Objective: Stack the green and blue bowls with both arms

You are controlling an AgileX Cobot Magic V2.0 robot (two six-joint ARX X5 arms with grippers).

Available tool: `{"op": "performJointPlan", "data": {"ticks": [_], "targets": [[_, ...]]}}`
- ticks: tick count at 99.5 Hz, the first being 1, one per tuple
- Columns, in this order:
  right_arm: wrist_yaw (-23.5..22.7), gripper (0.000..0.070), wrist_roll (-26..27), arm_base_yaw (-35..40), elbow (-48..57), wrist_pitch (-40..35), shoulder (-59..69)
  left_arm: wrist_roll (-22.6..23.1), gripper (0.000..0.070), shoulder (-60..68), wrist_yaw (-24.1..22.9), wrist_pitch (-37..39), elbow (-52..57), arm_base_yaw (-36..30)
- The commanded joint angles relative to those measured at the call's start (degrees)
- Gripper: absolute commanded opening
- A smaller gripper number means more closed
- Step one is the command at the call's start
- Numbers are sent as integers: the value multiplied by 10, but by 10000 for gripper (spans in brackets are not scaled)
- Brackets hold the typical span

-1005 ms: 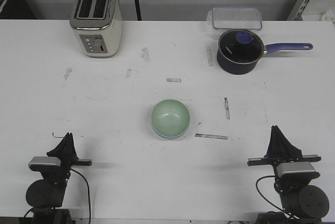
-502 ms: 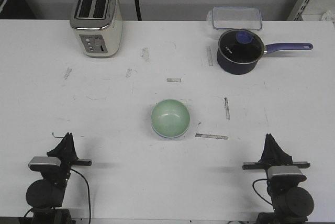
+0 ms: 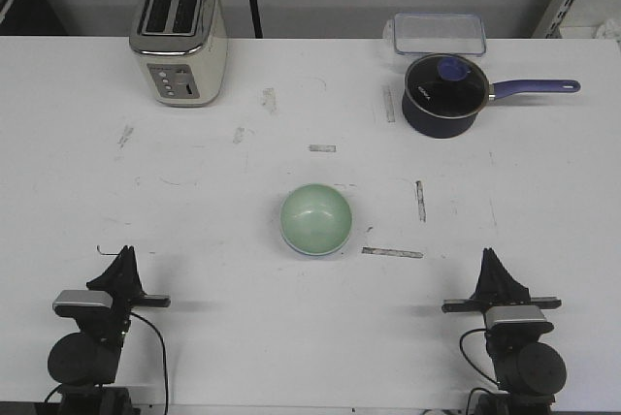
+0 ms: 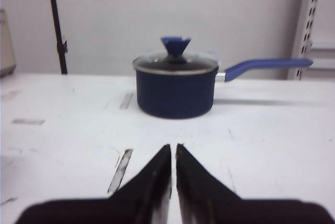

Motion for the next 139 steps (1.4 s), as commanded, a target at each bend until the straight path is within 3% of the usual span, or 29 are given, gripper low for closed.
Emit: {"op": "performJointPlan", "data": {"ticks": [1,139], "targets": [[-2,9,12,-4,-1,8,0,7,1,-1,-2,8,-13,0],[1,9,12,-10,-1,14,0,7,1,-1,-2,8,-13,0]]}}
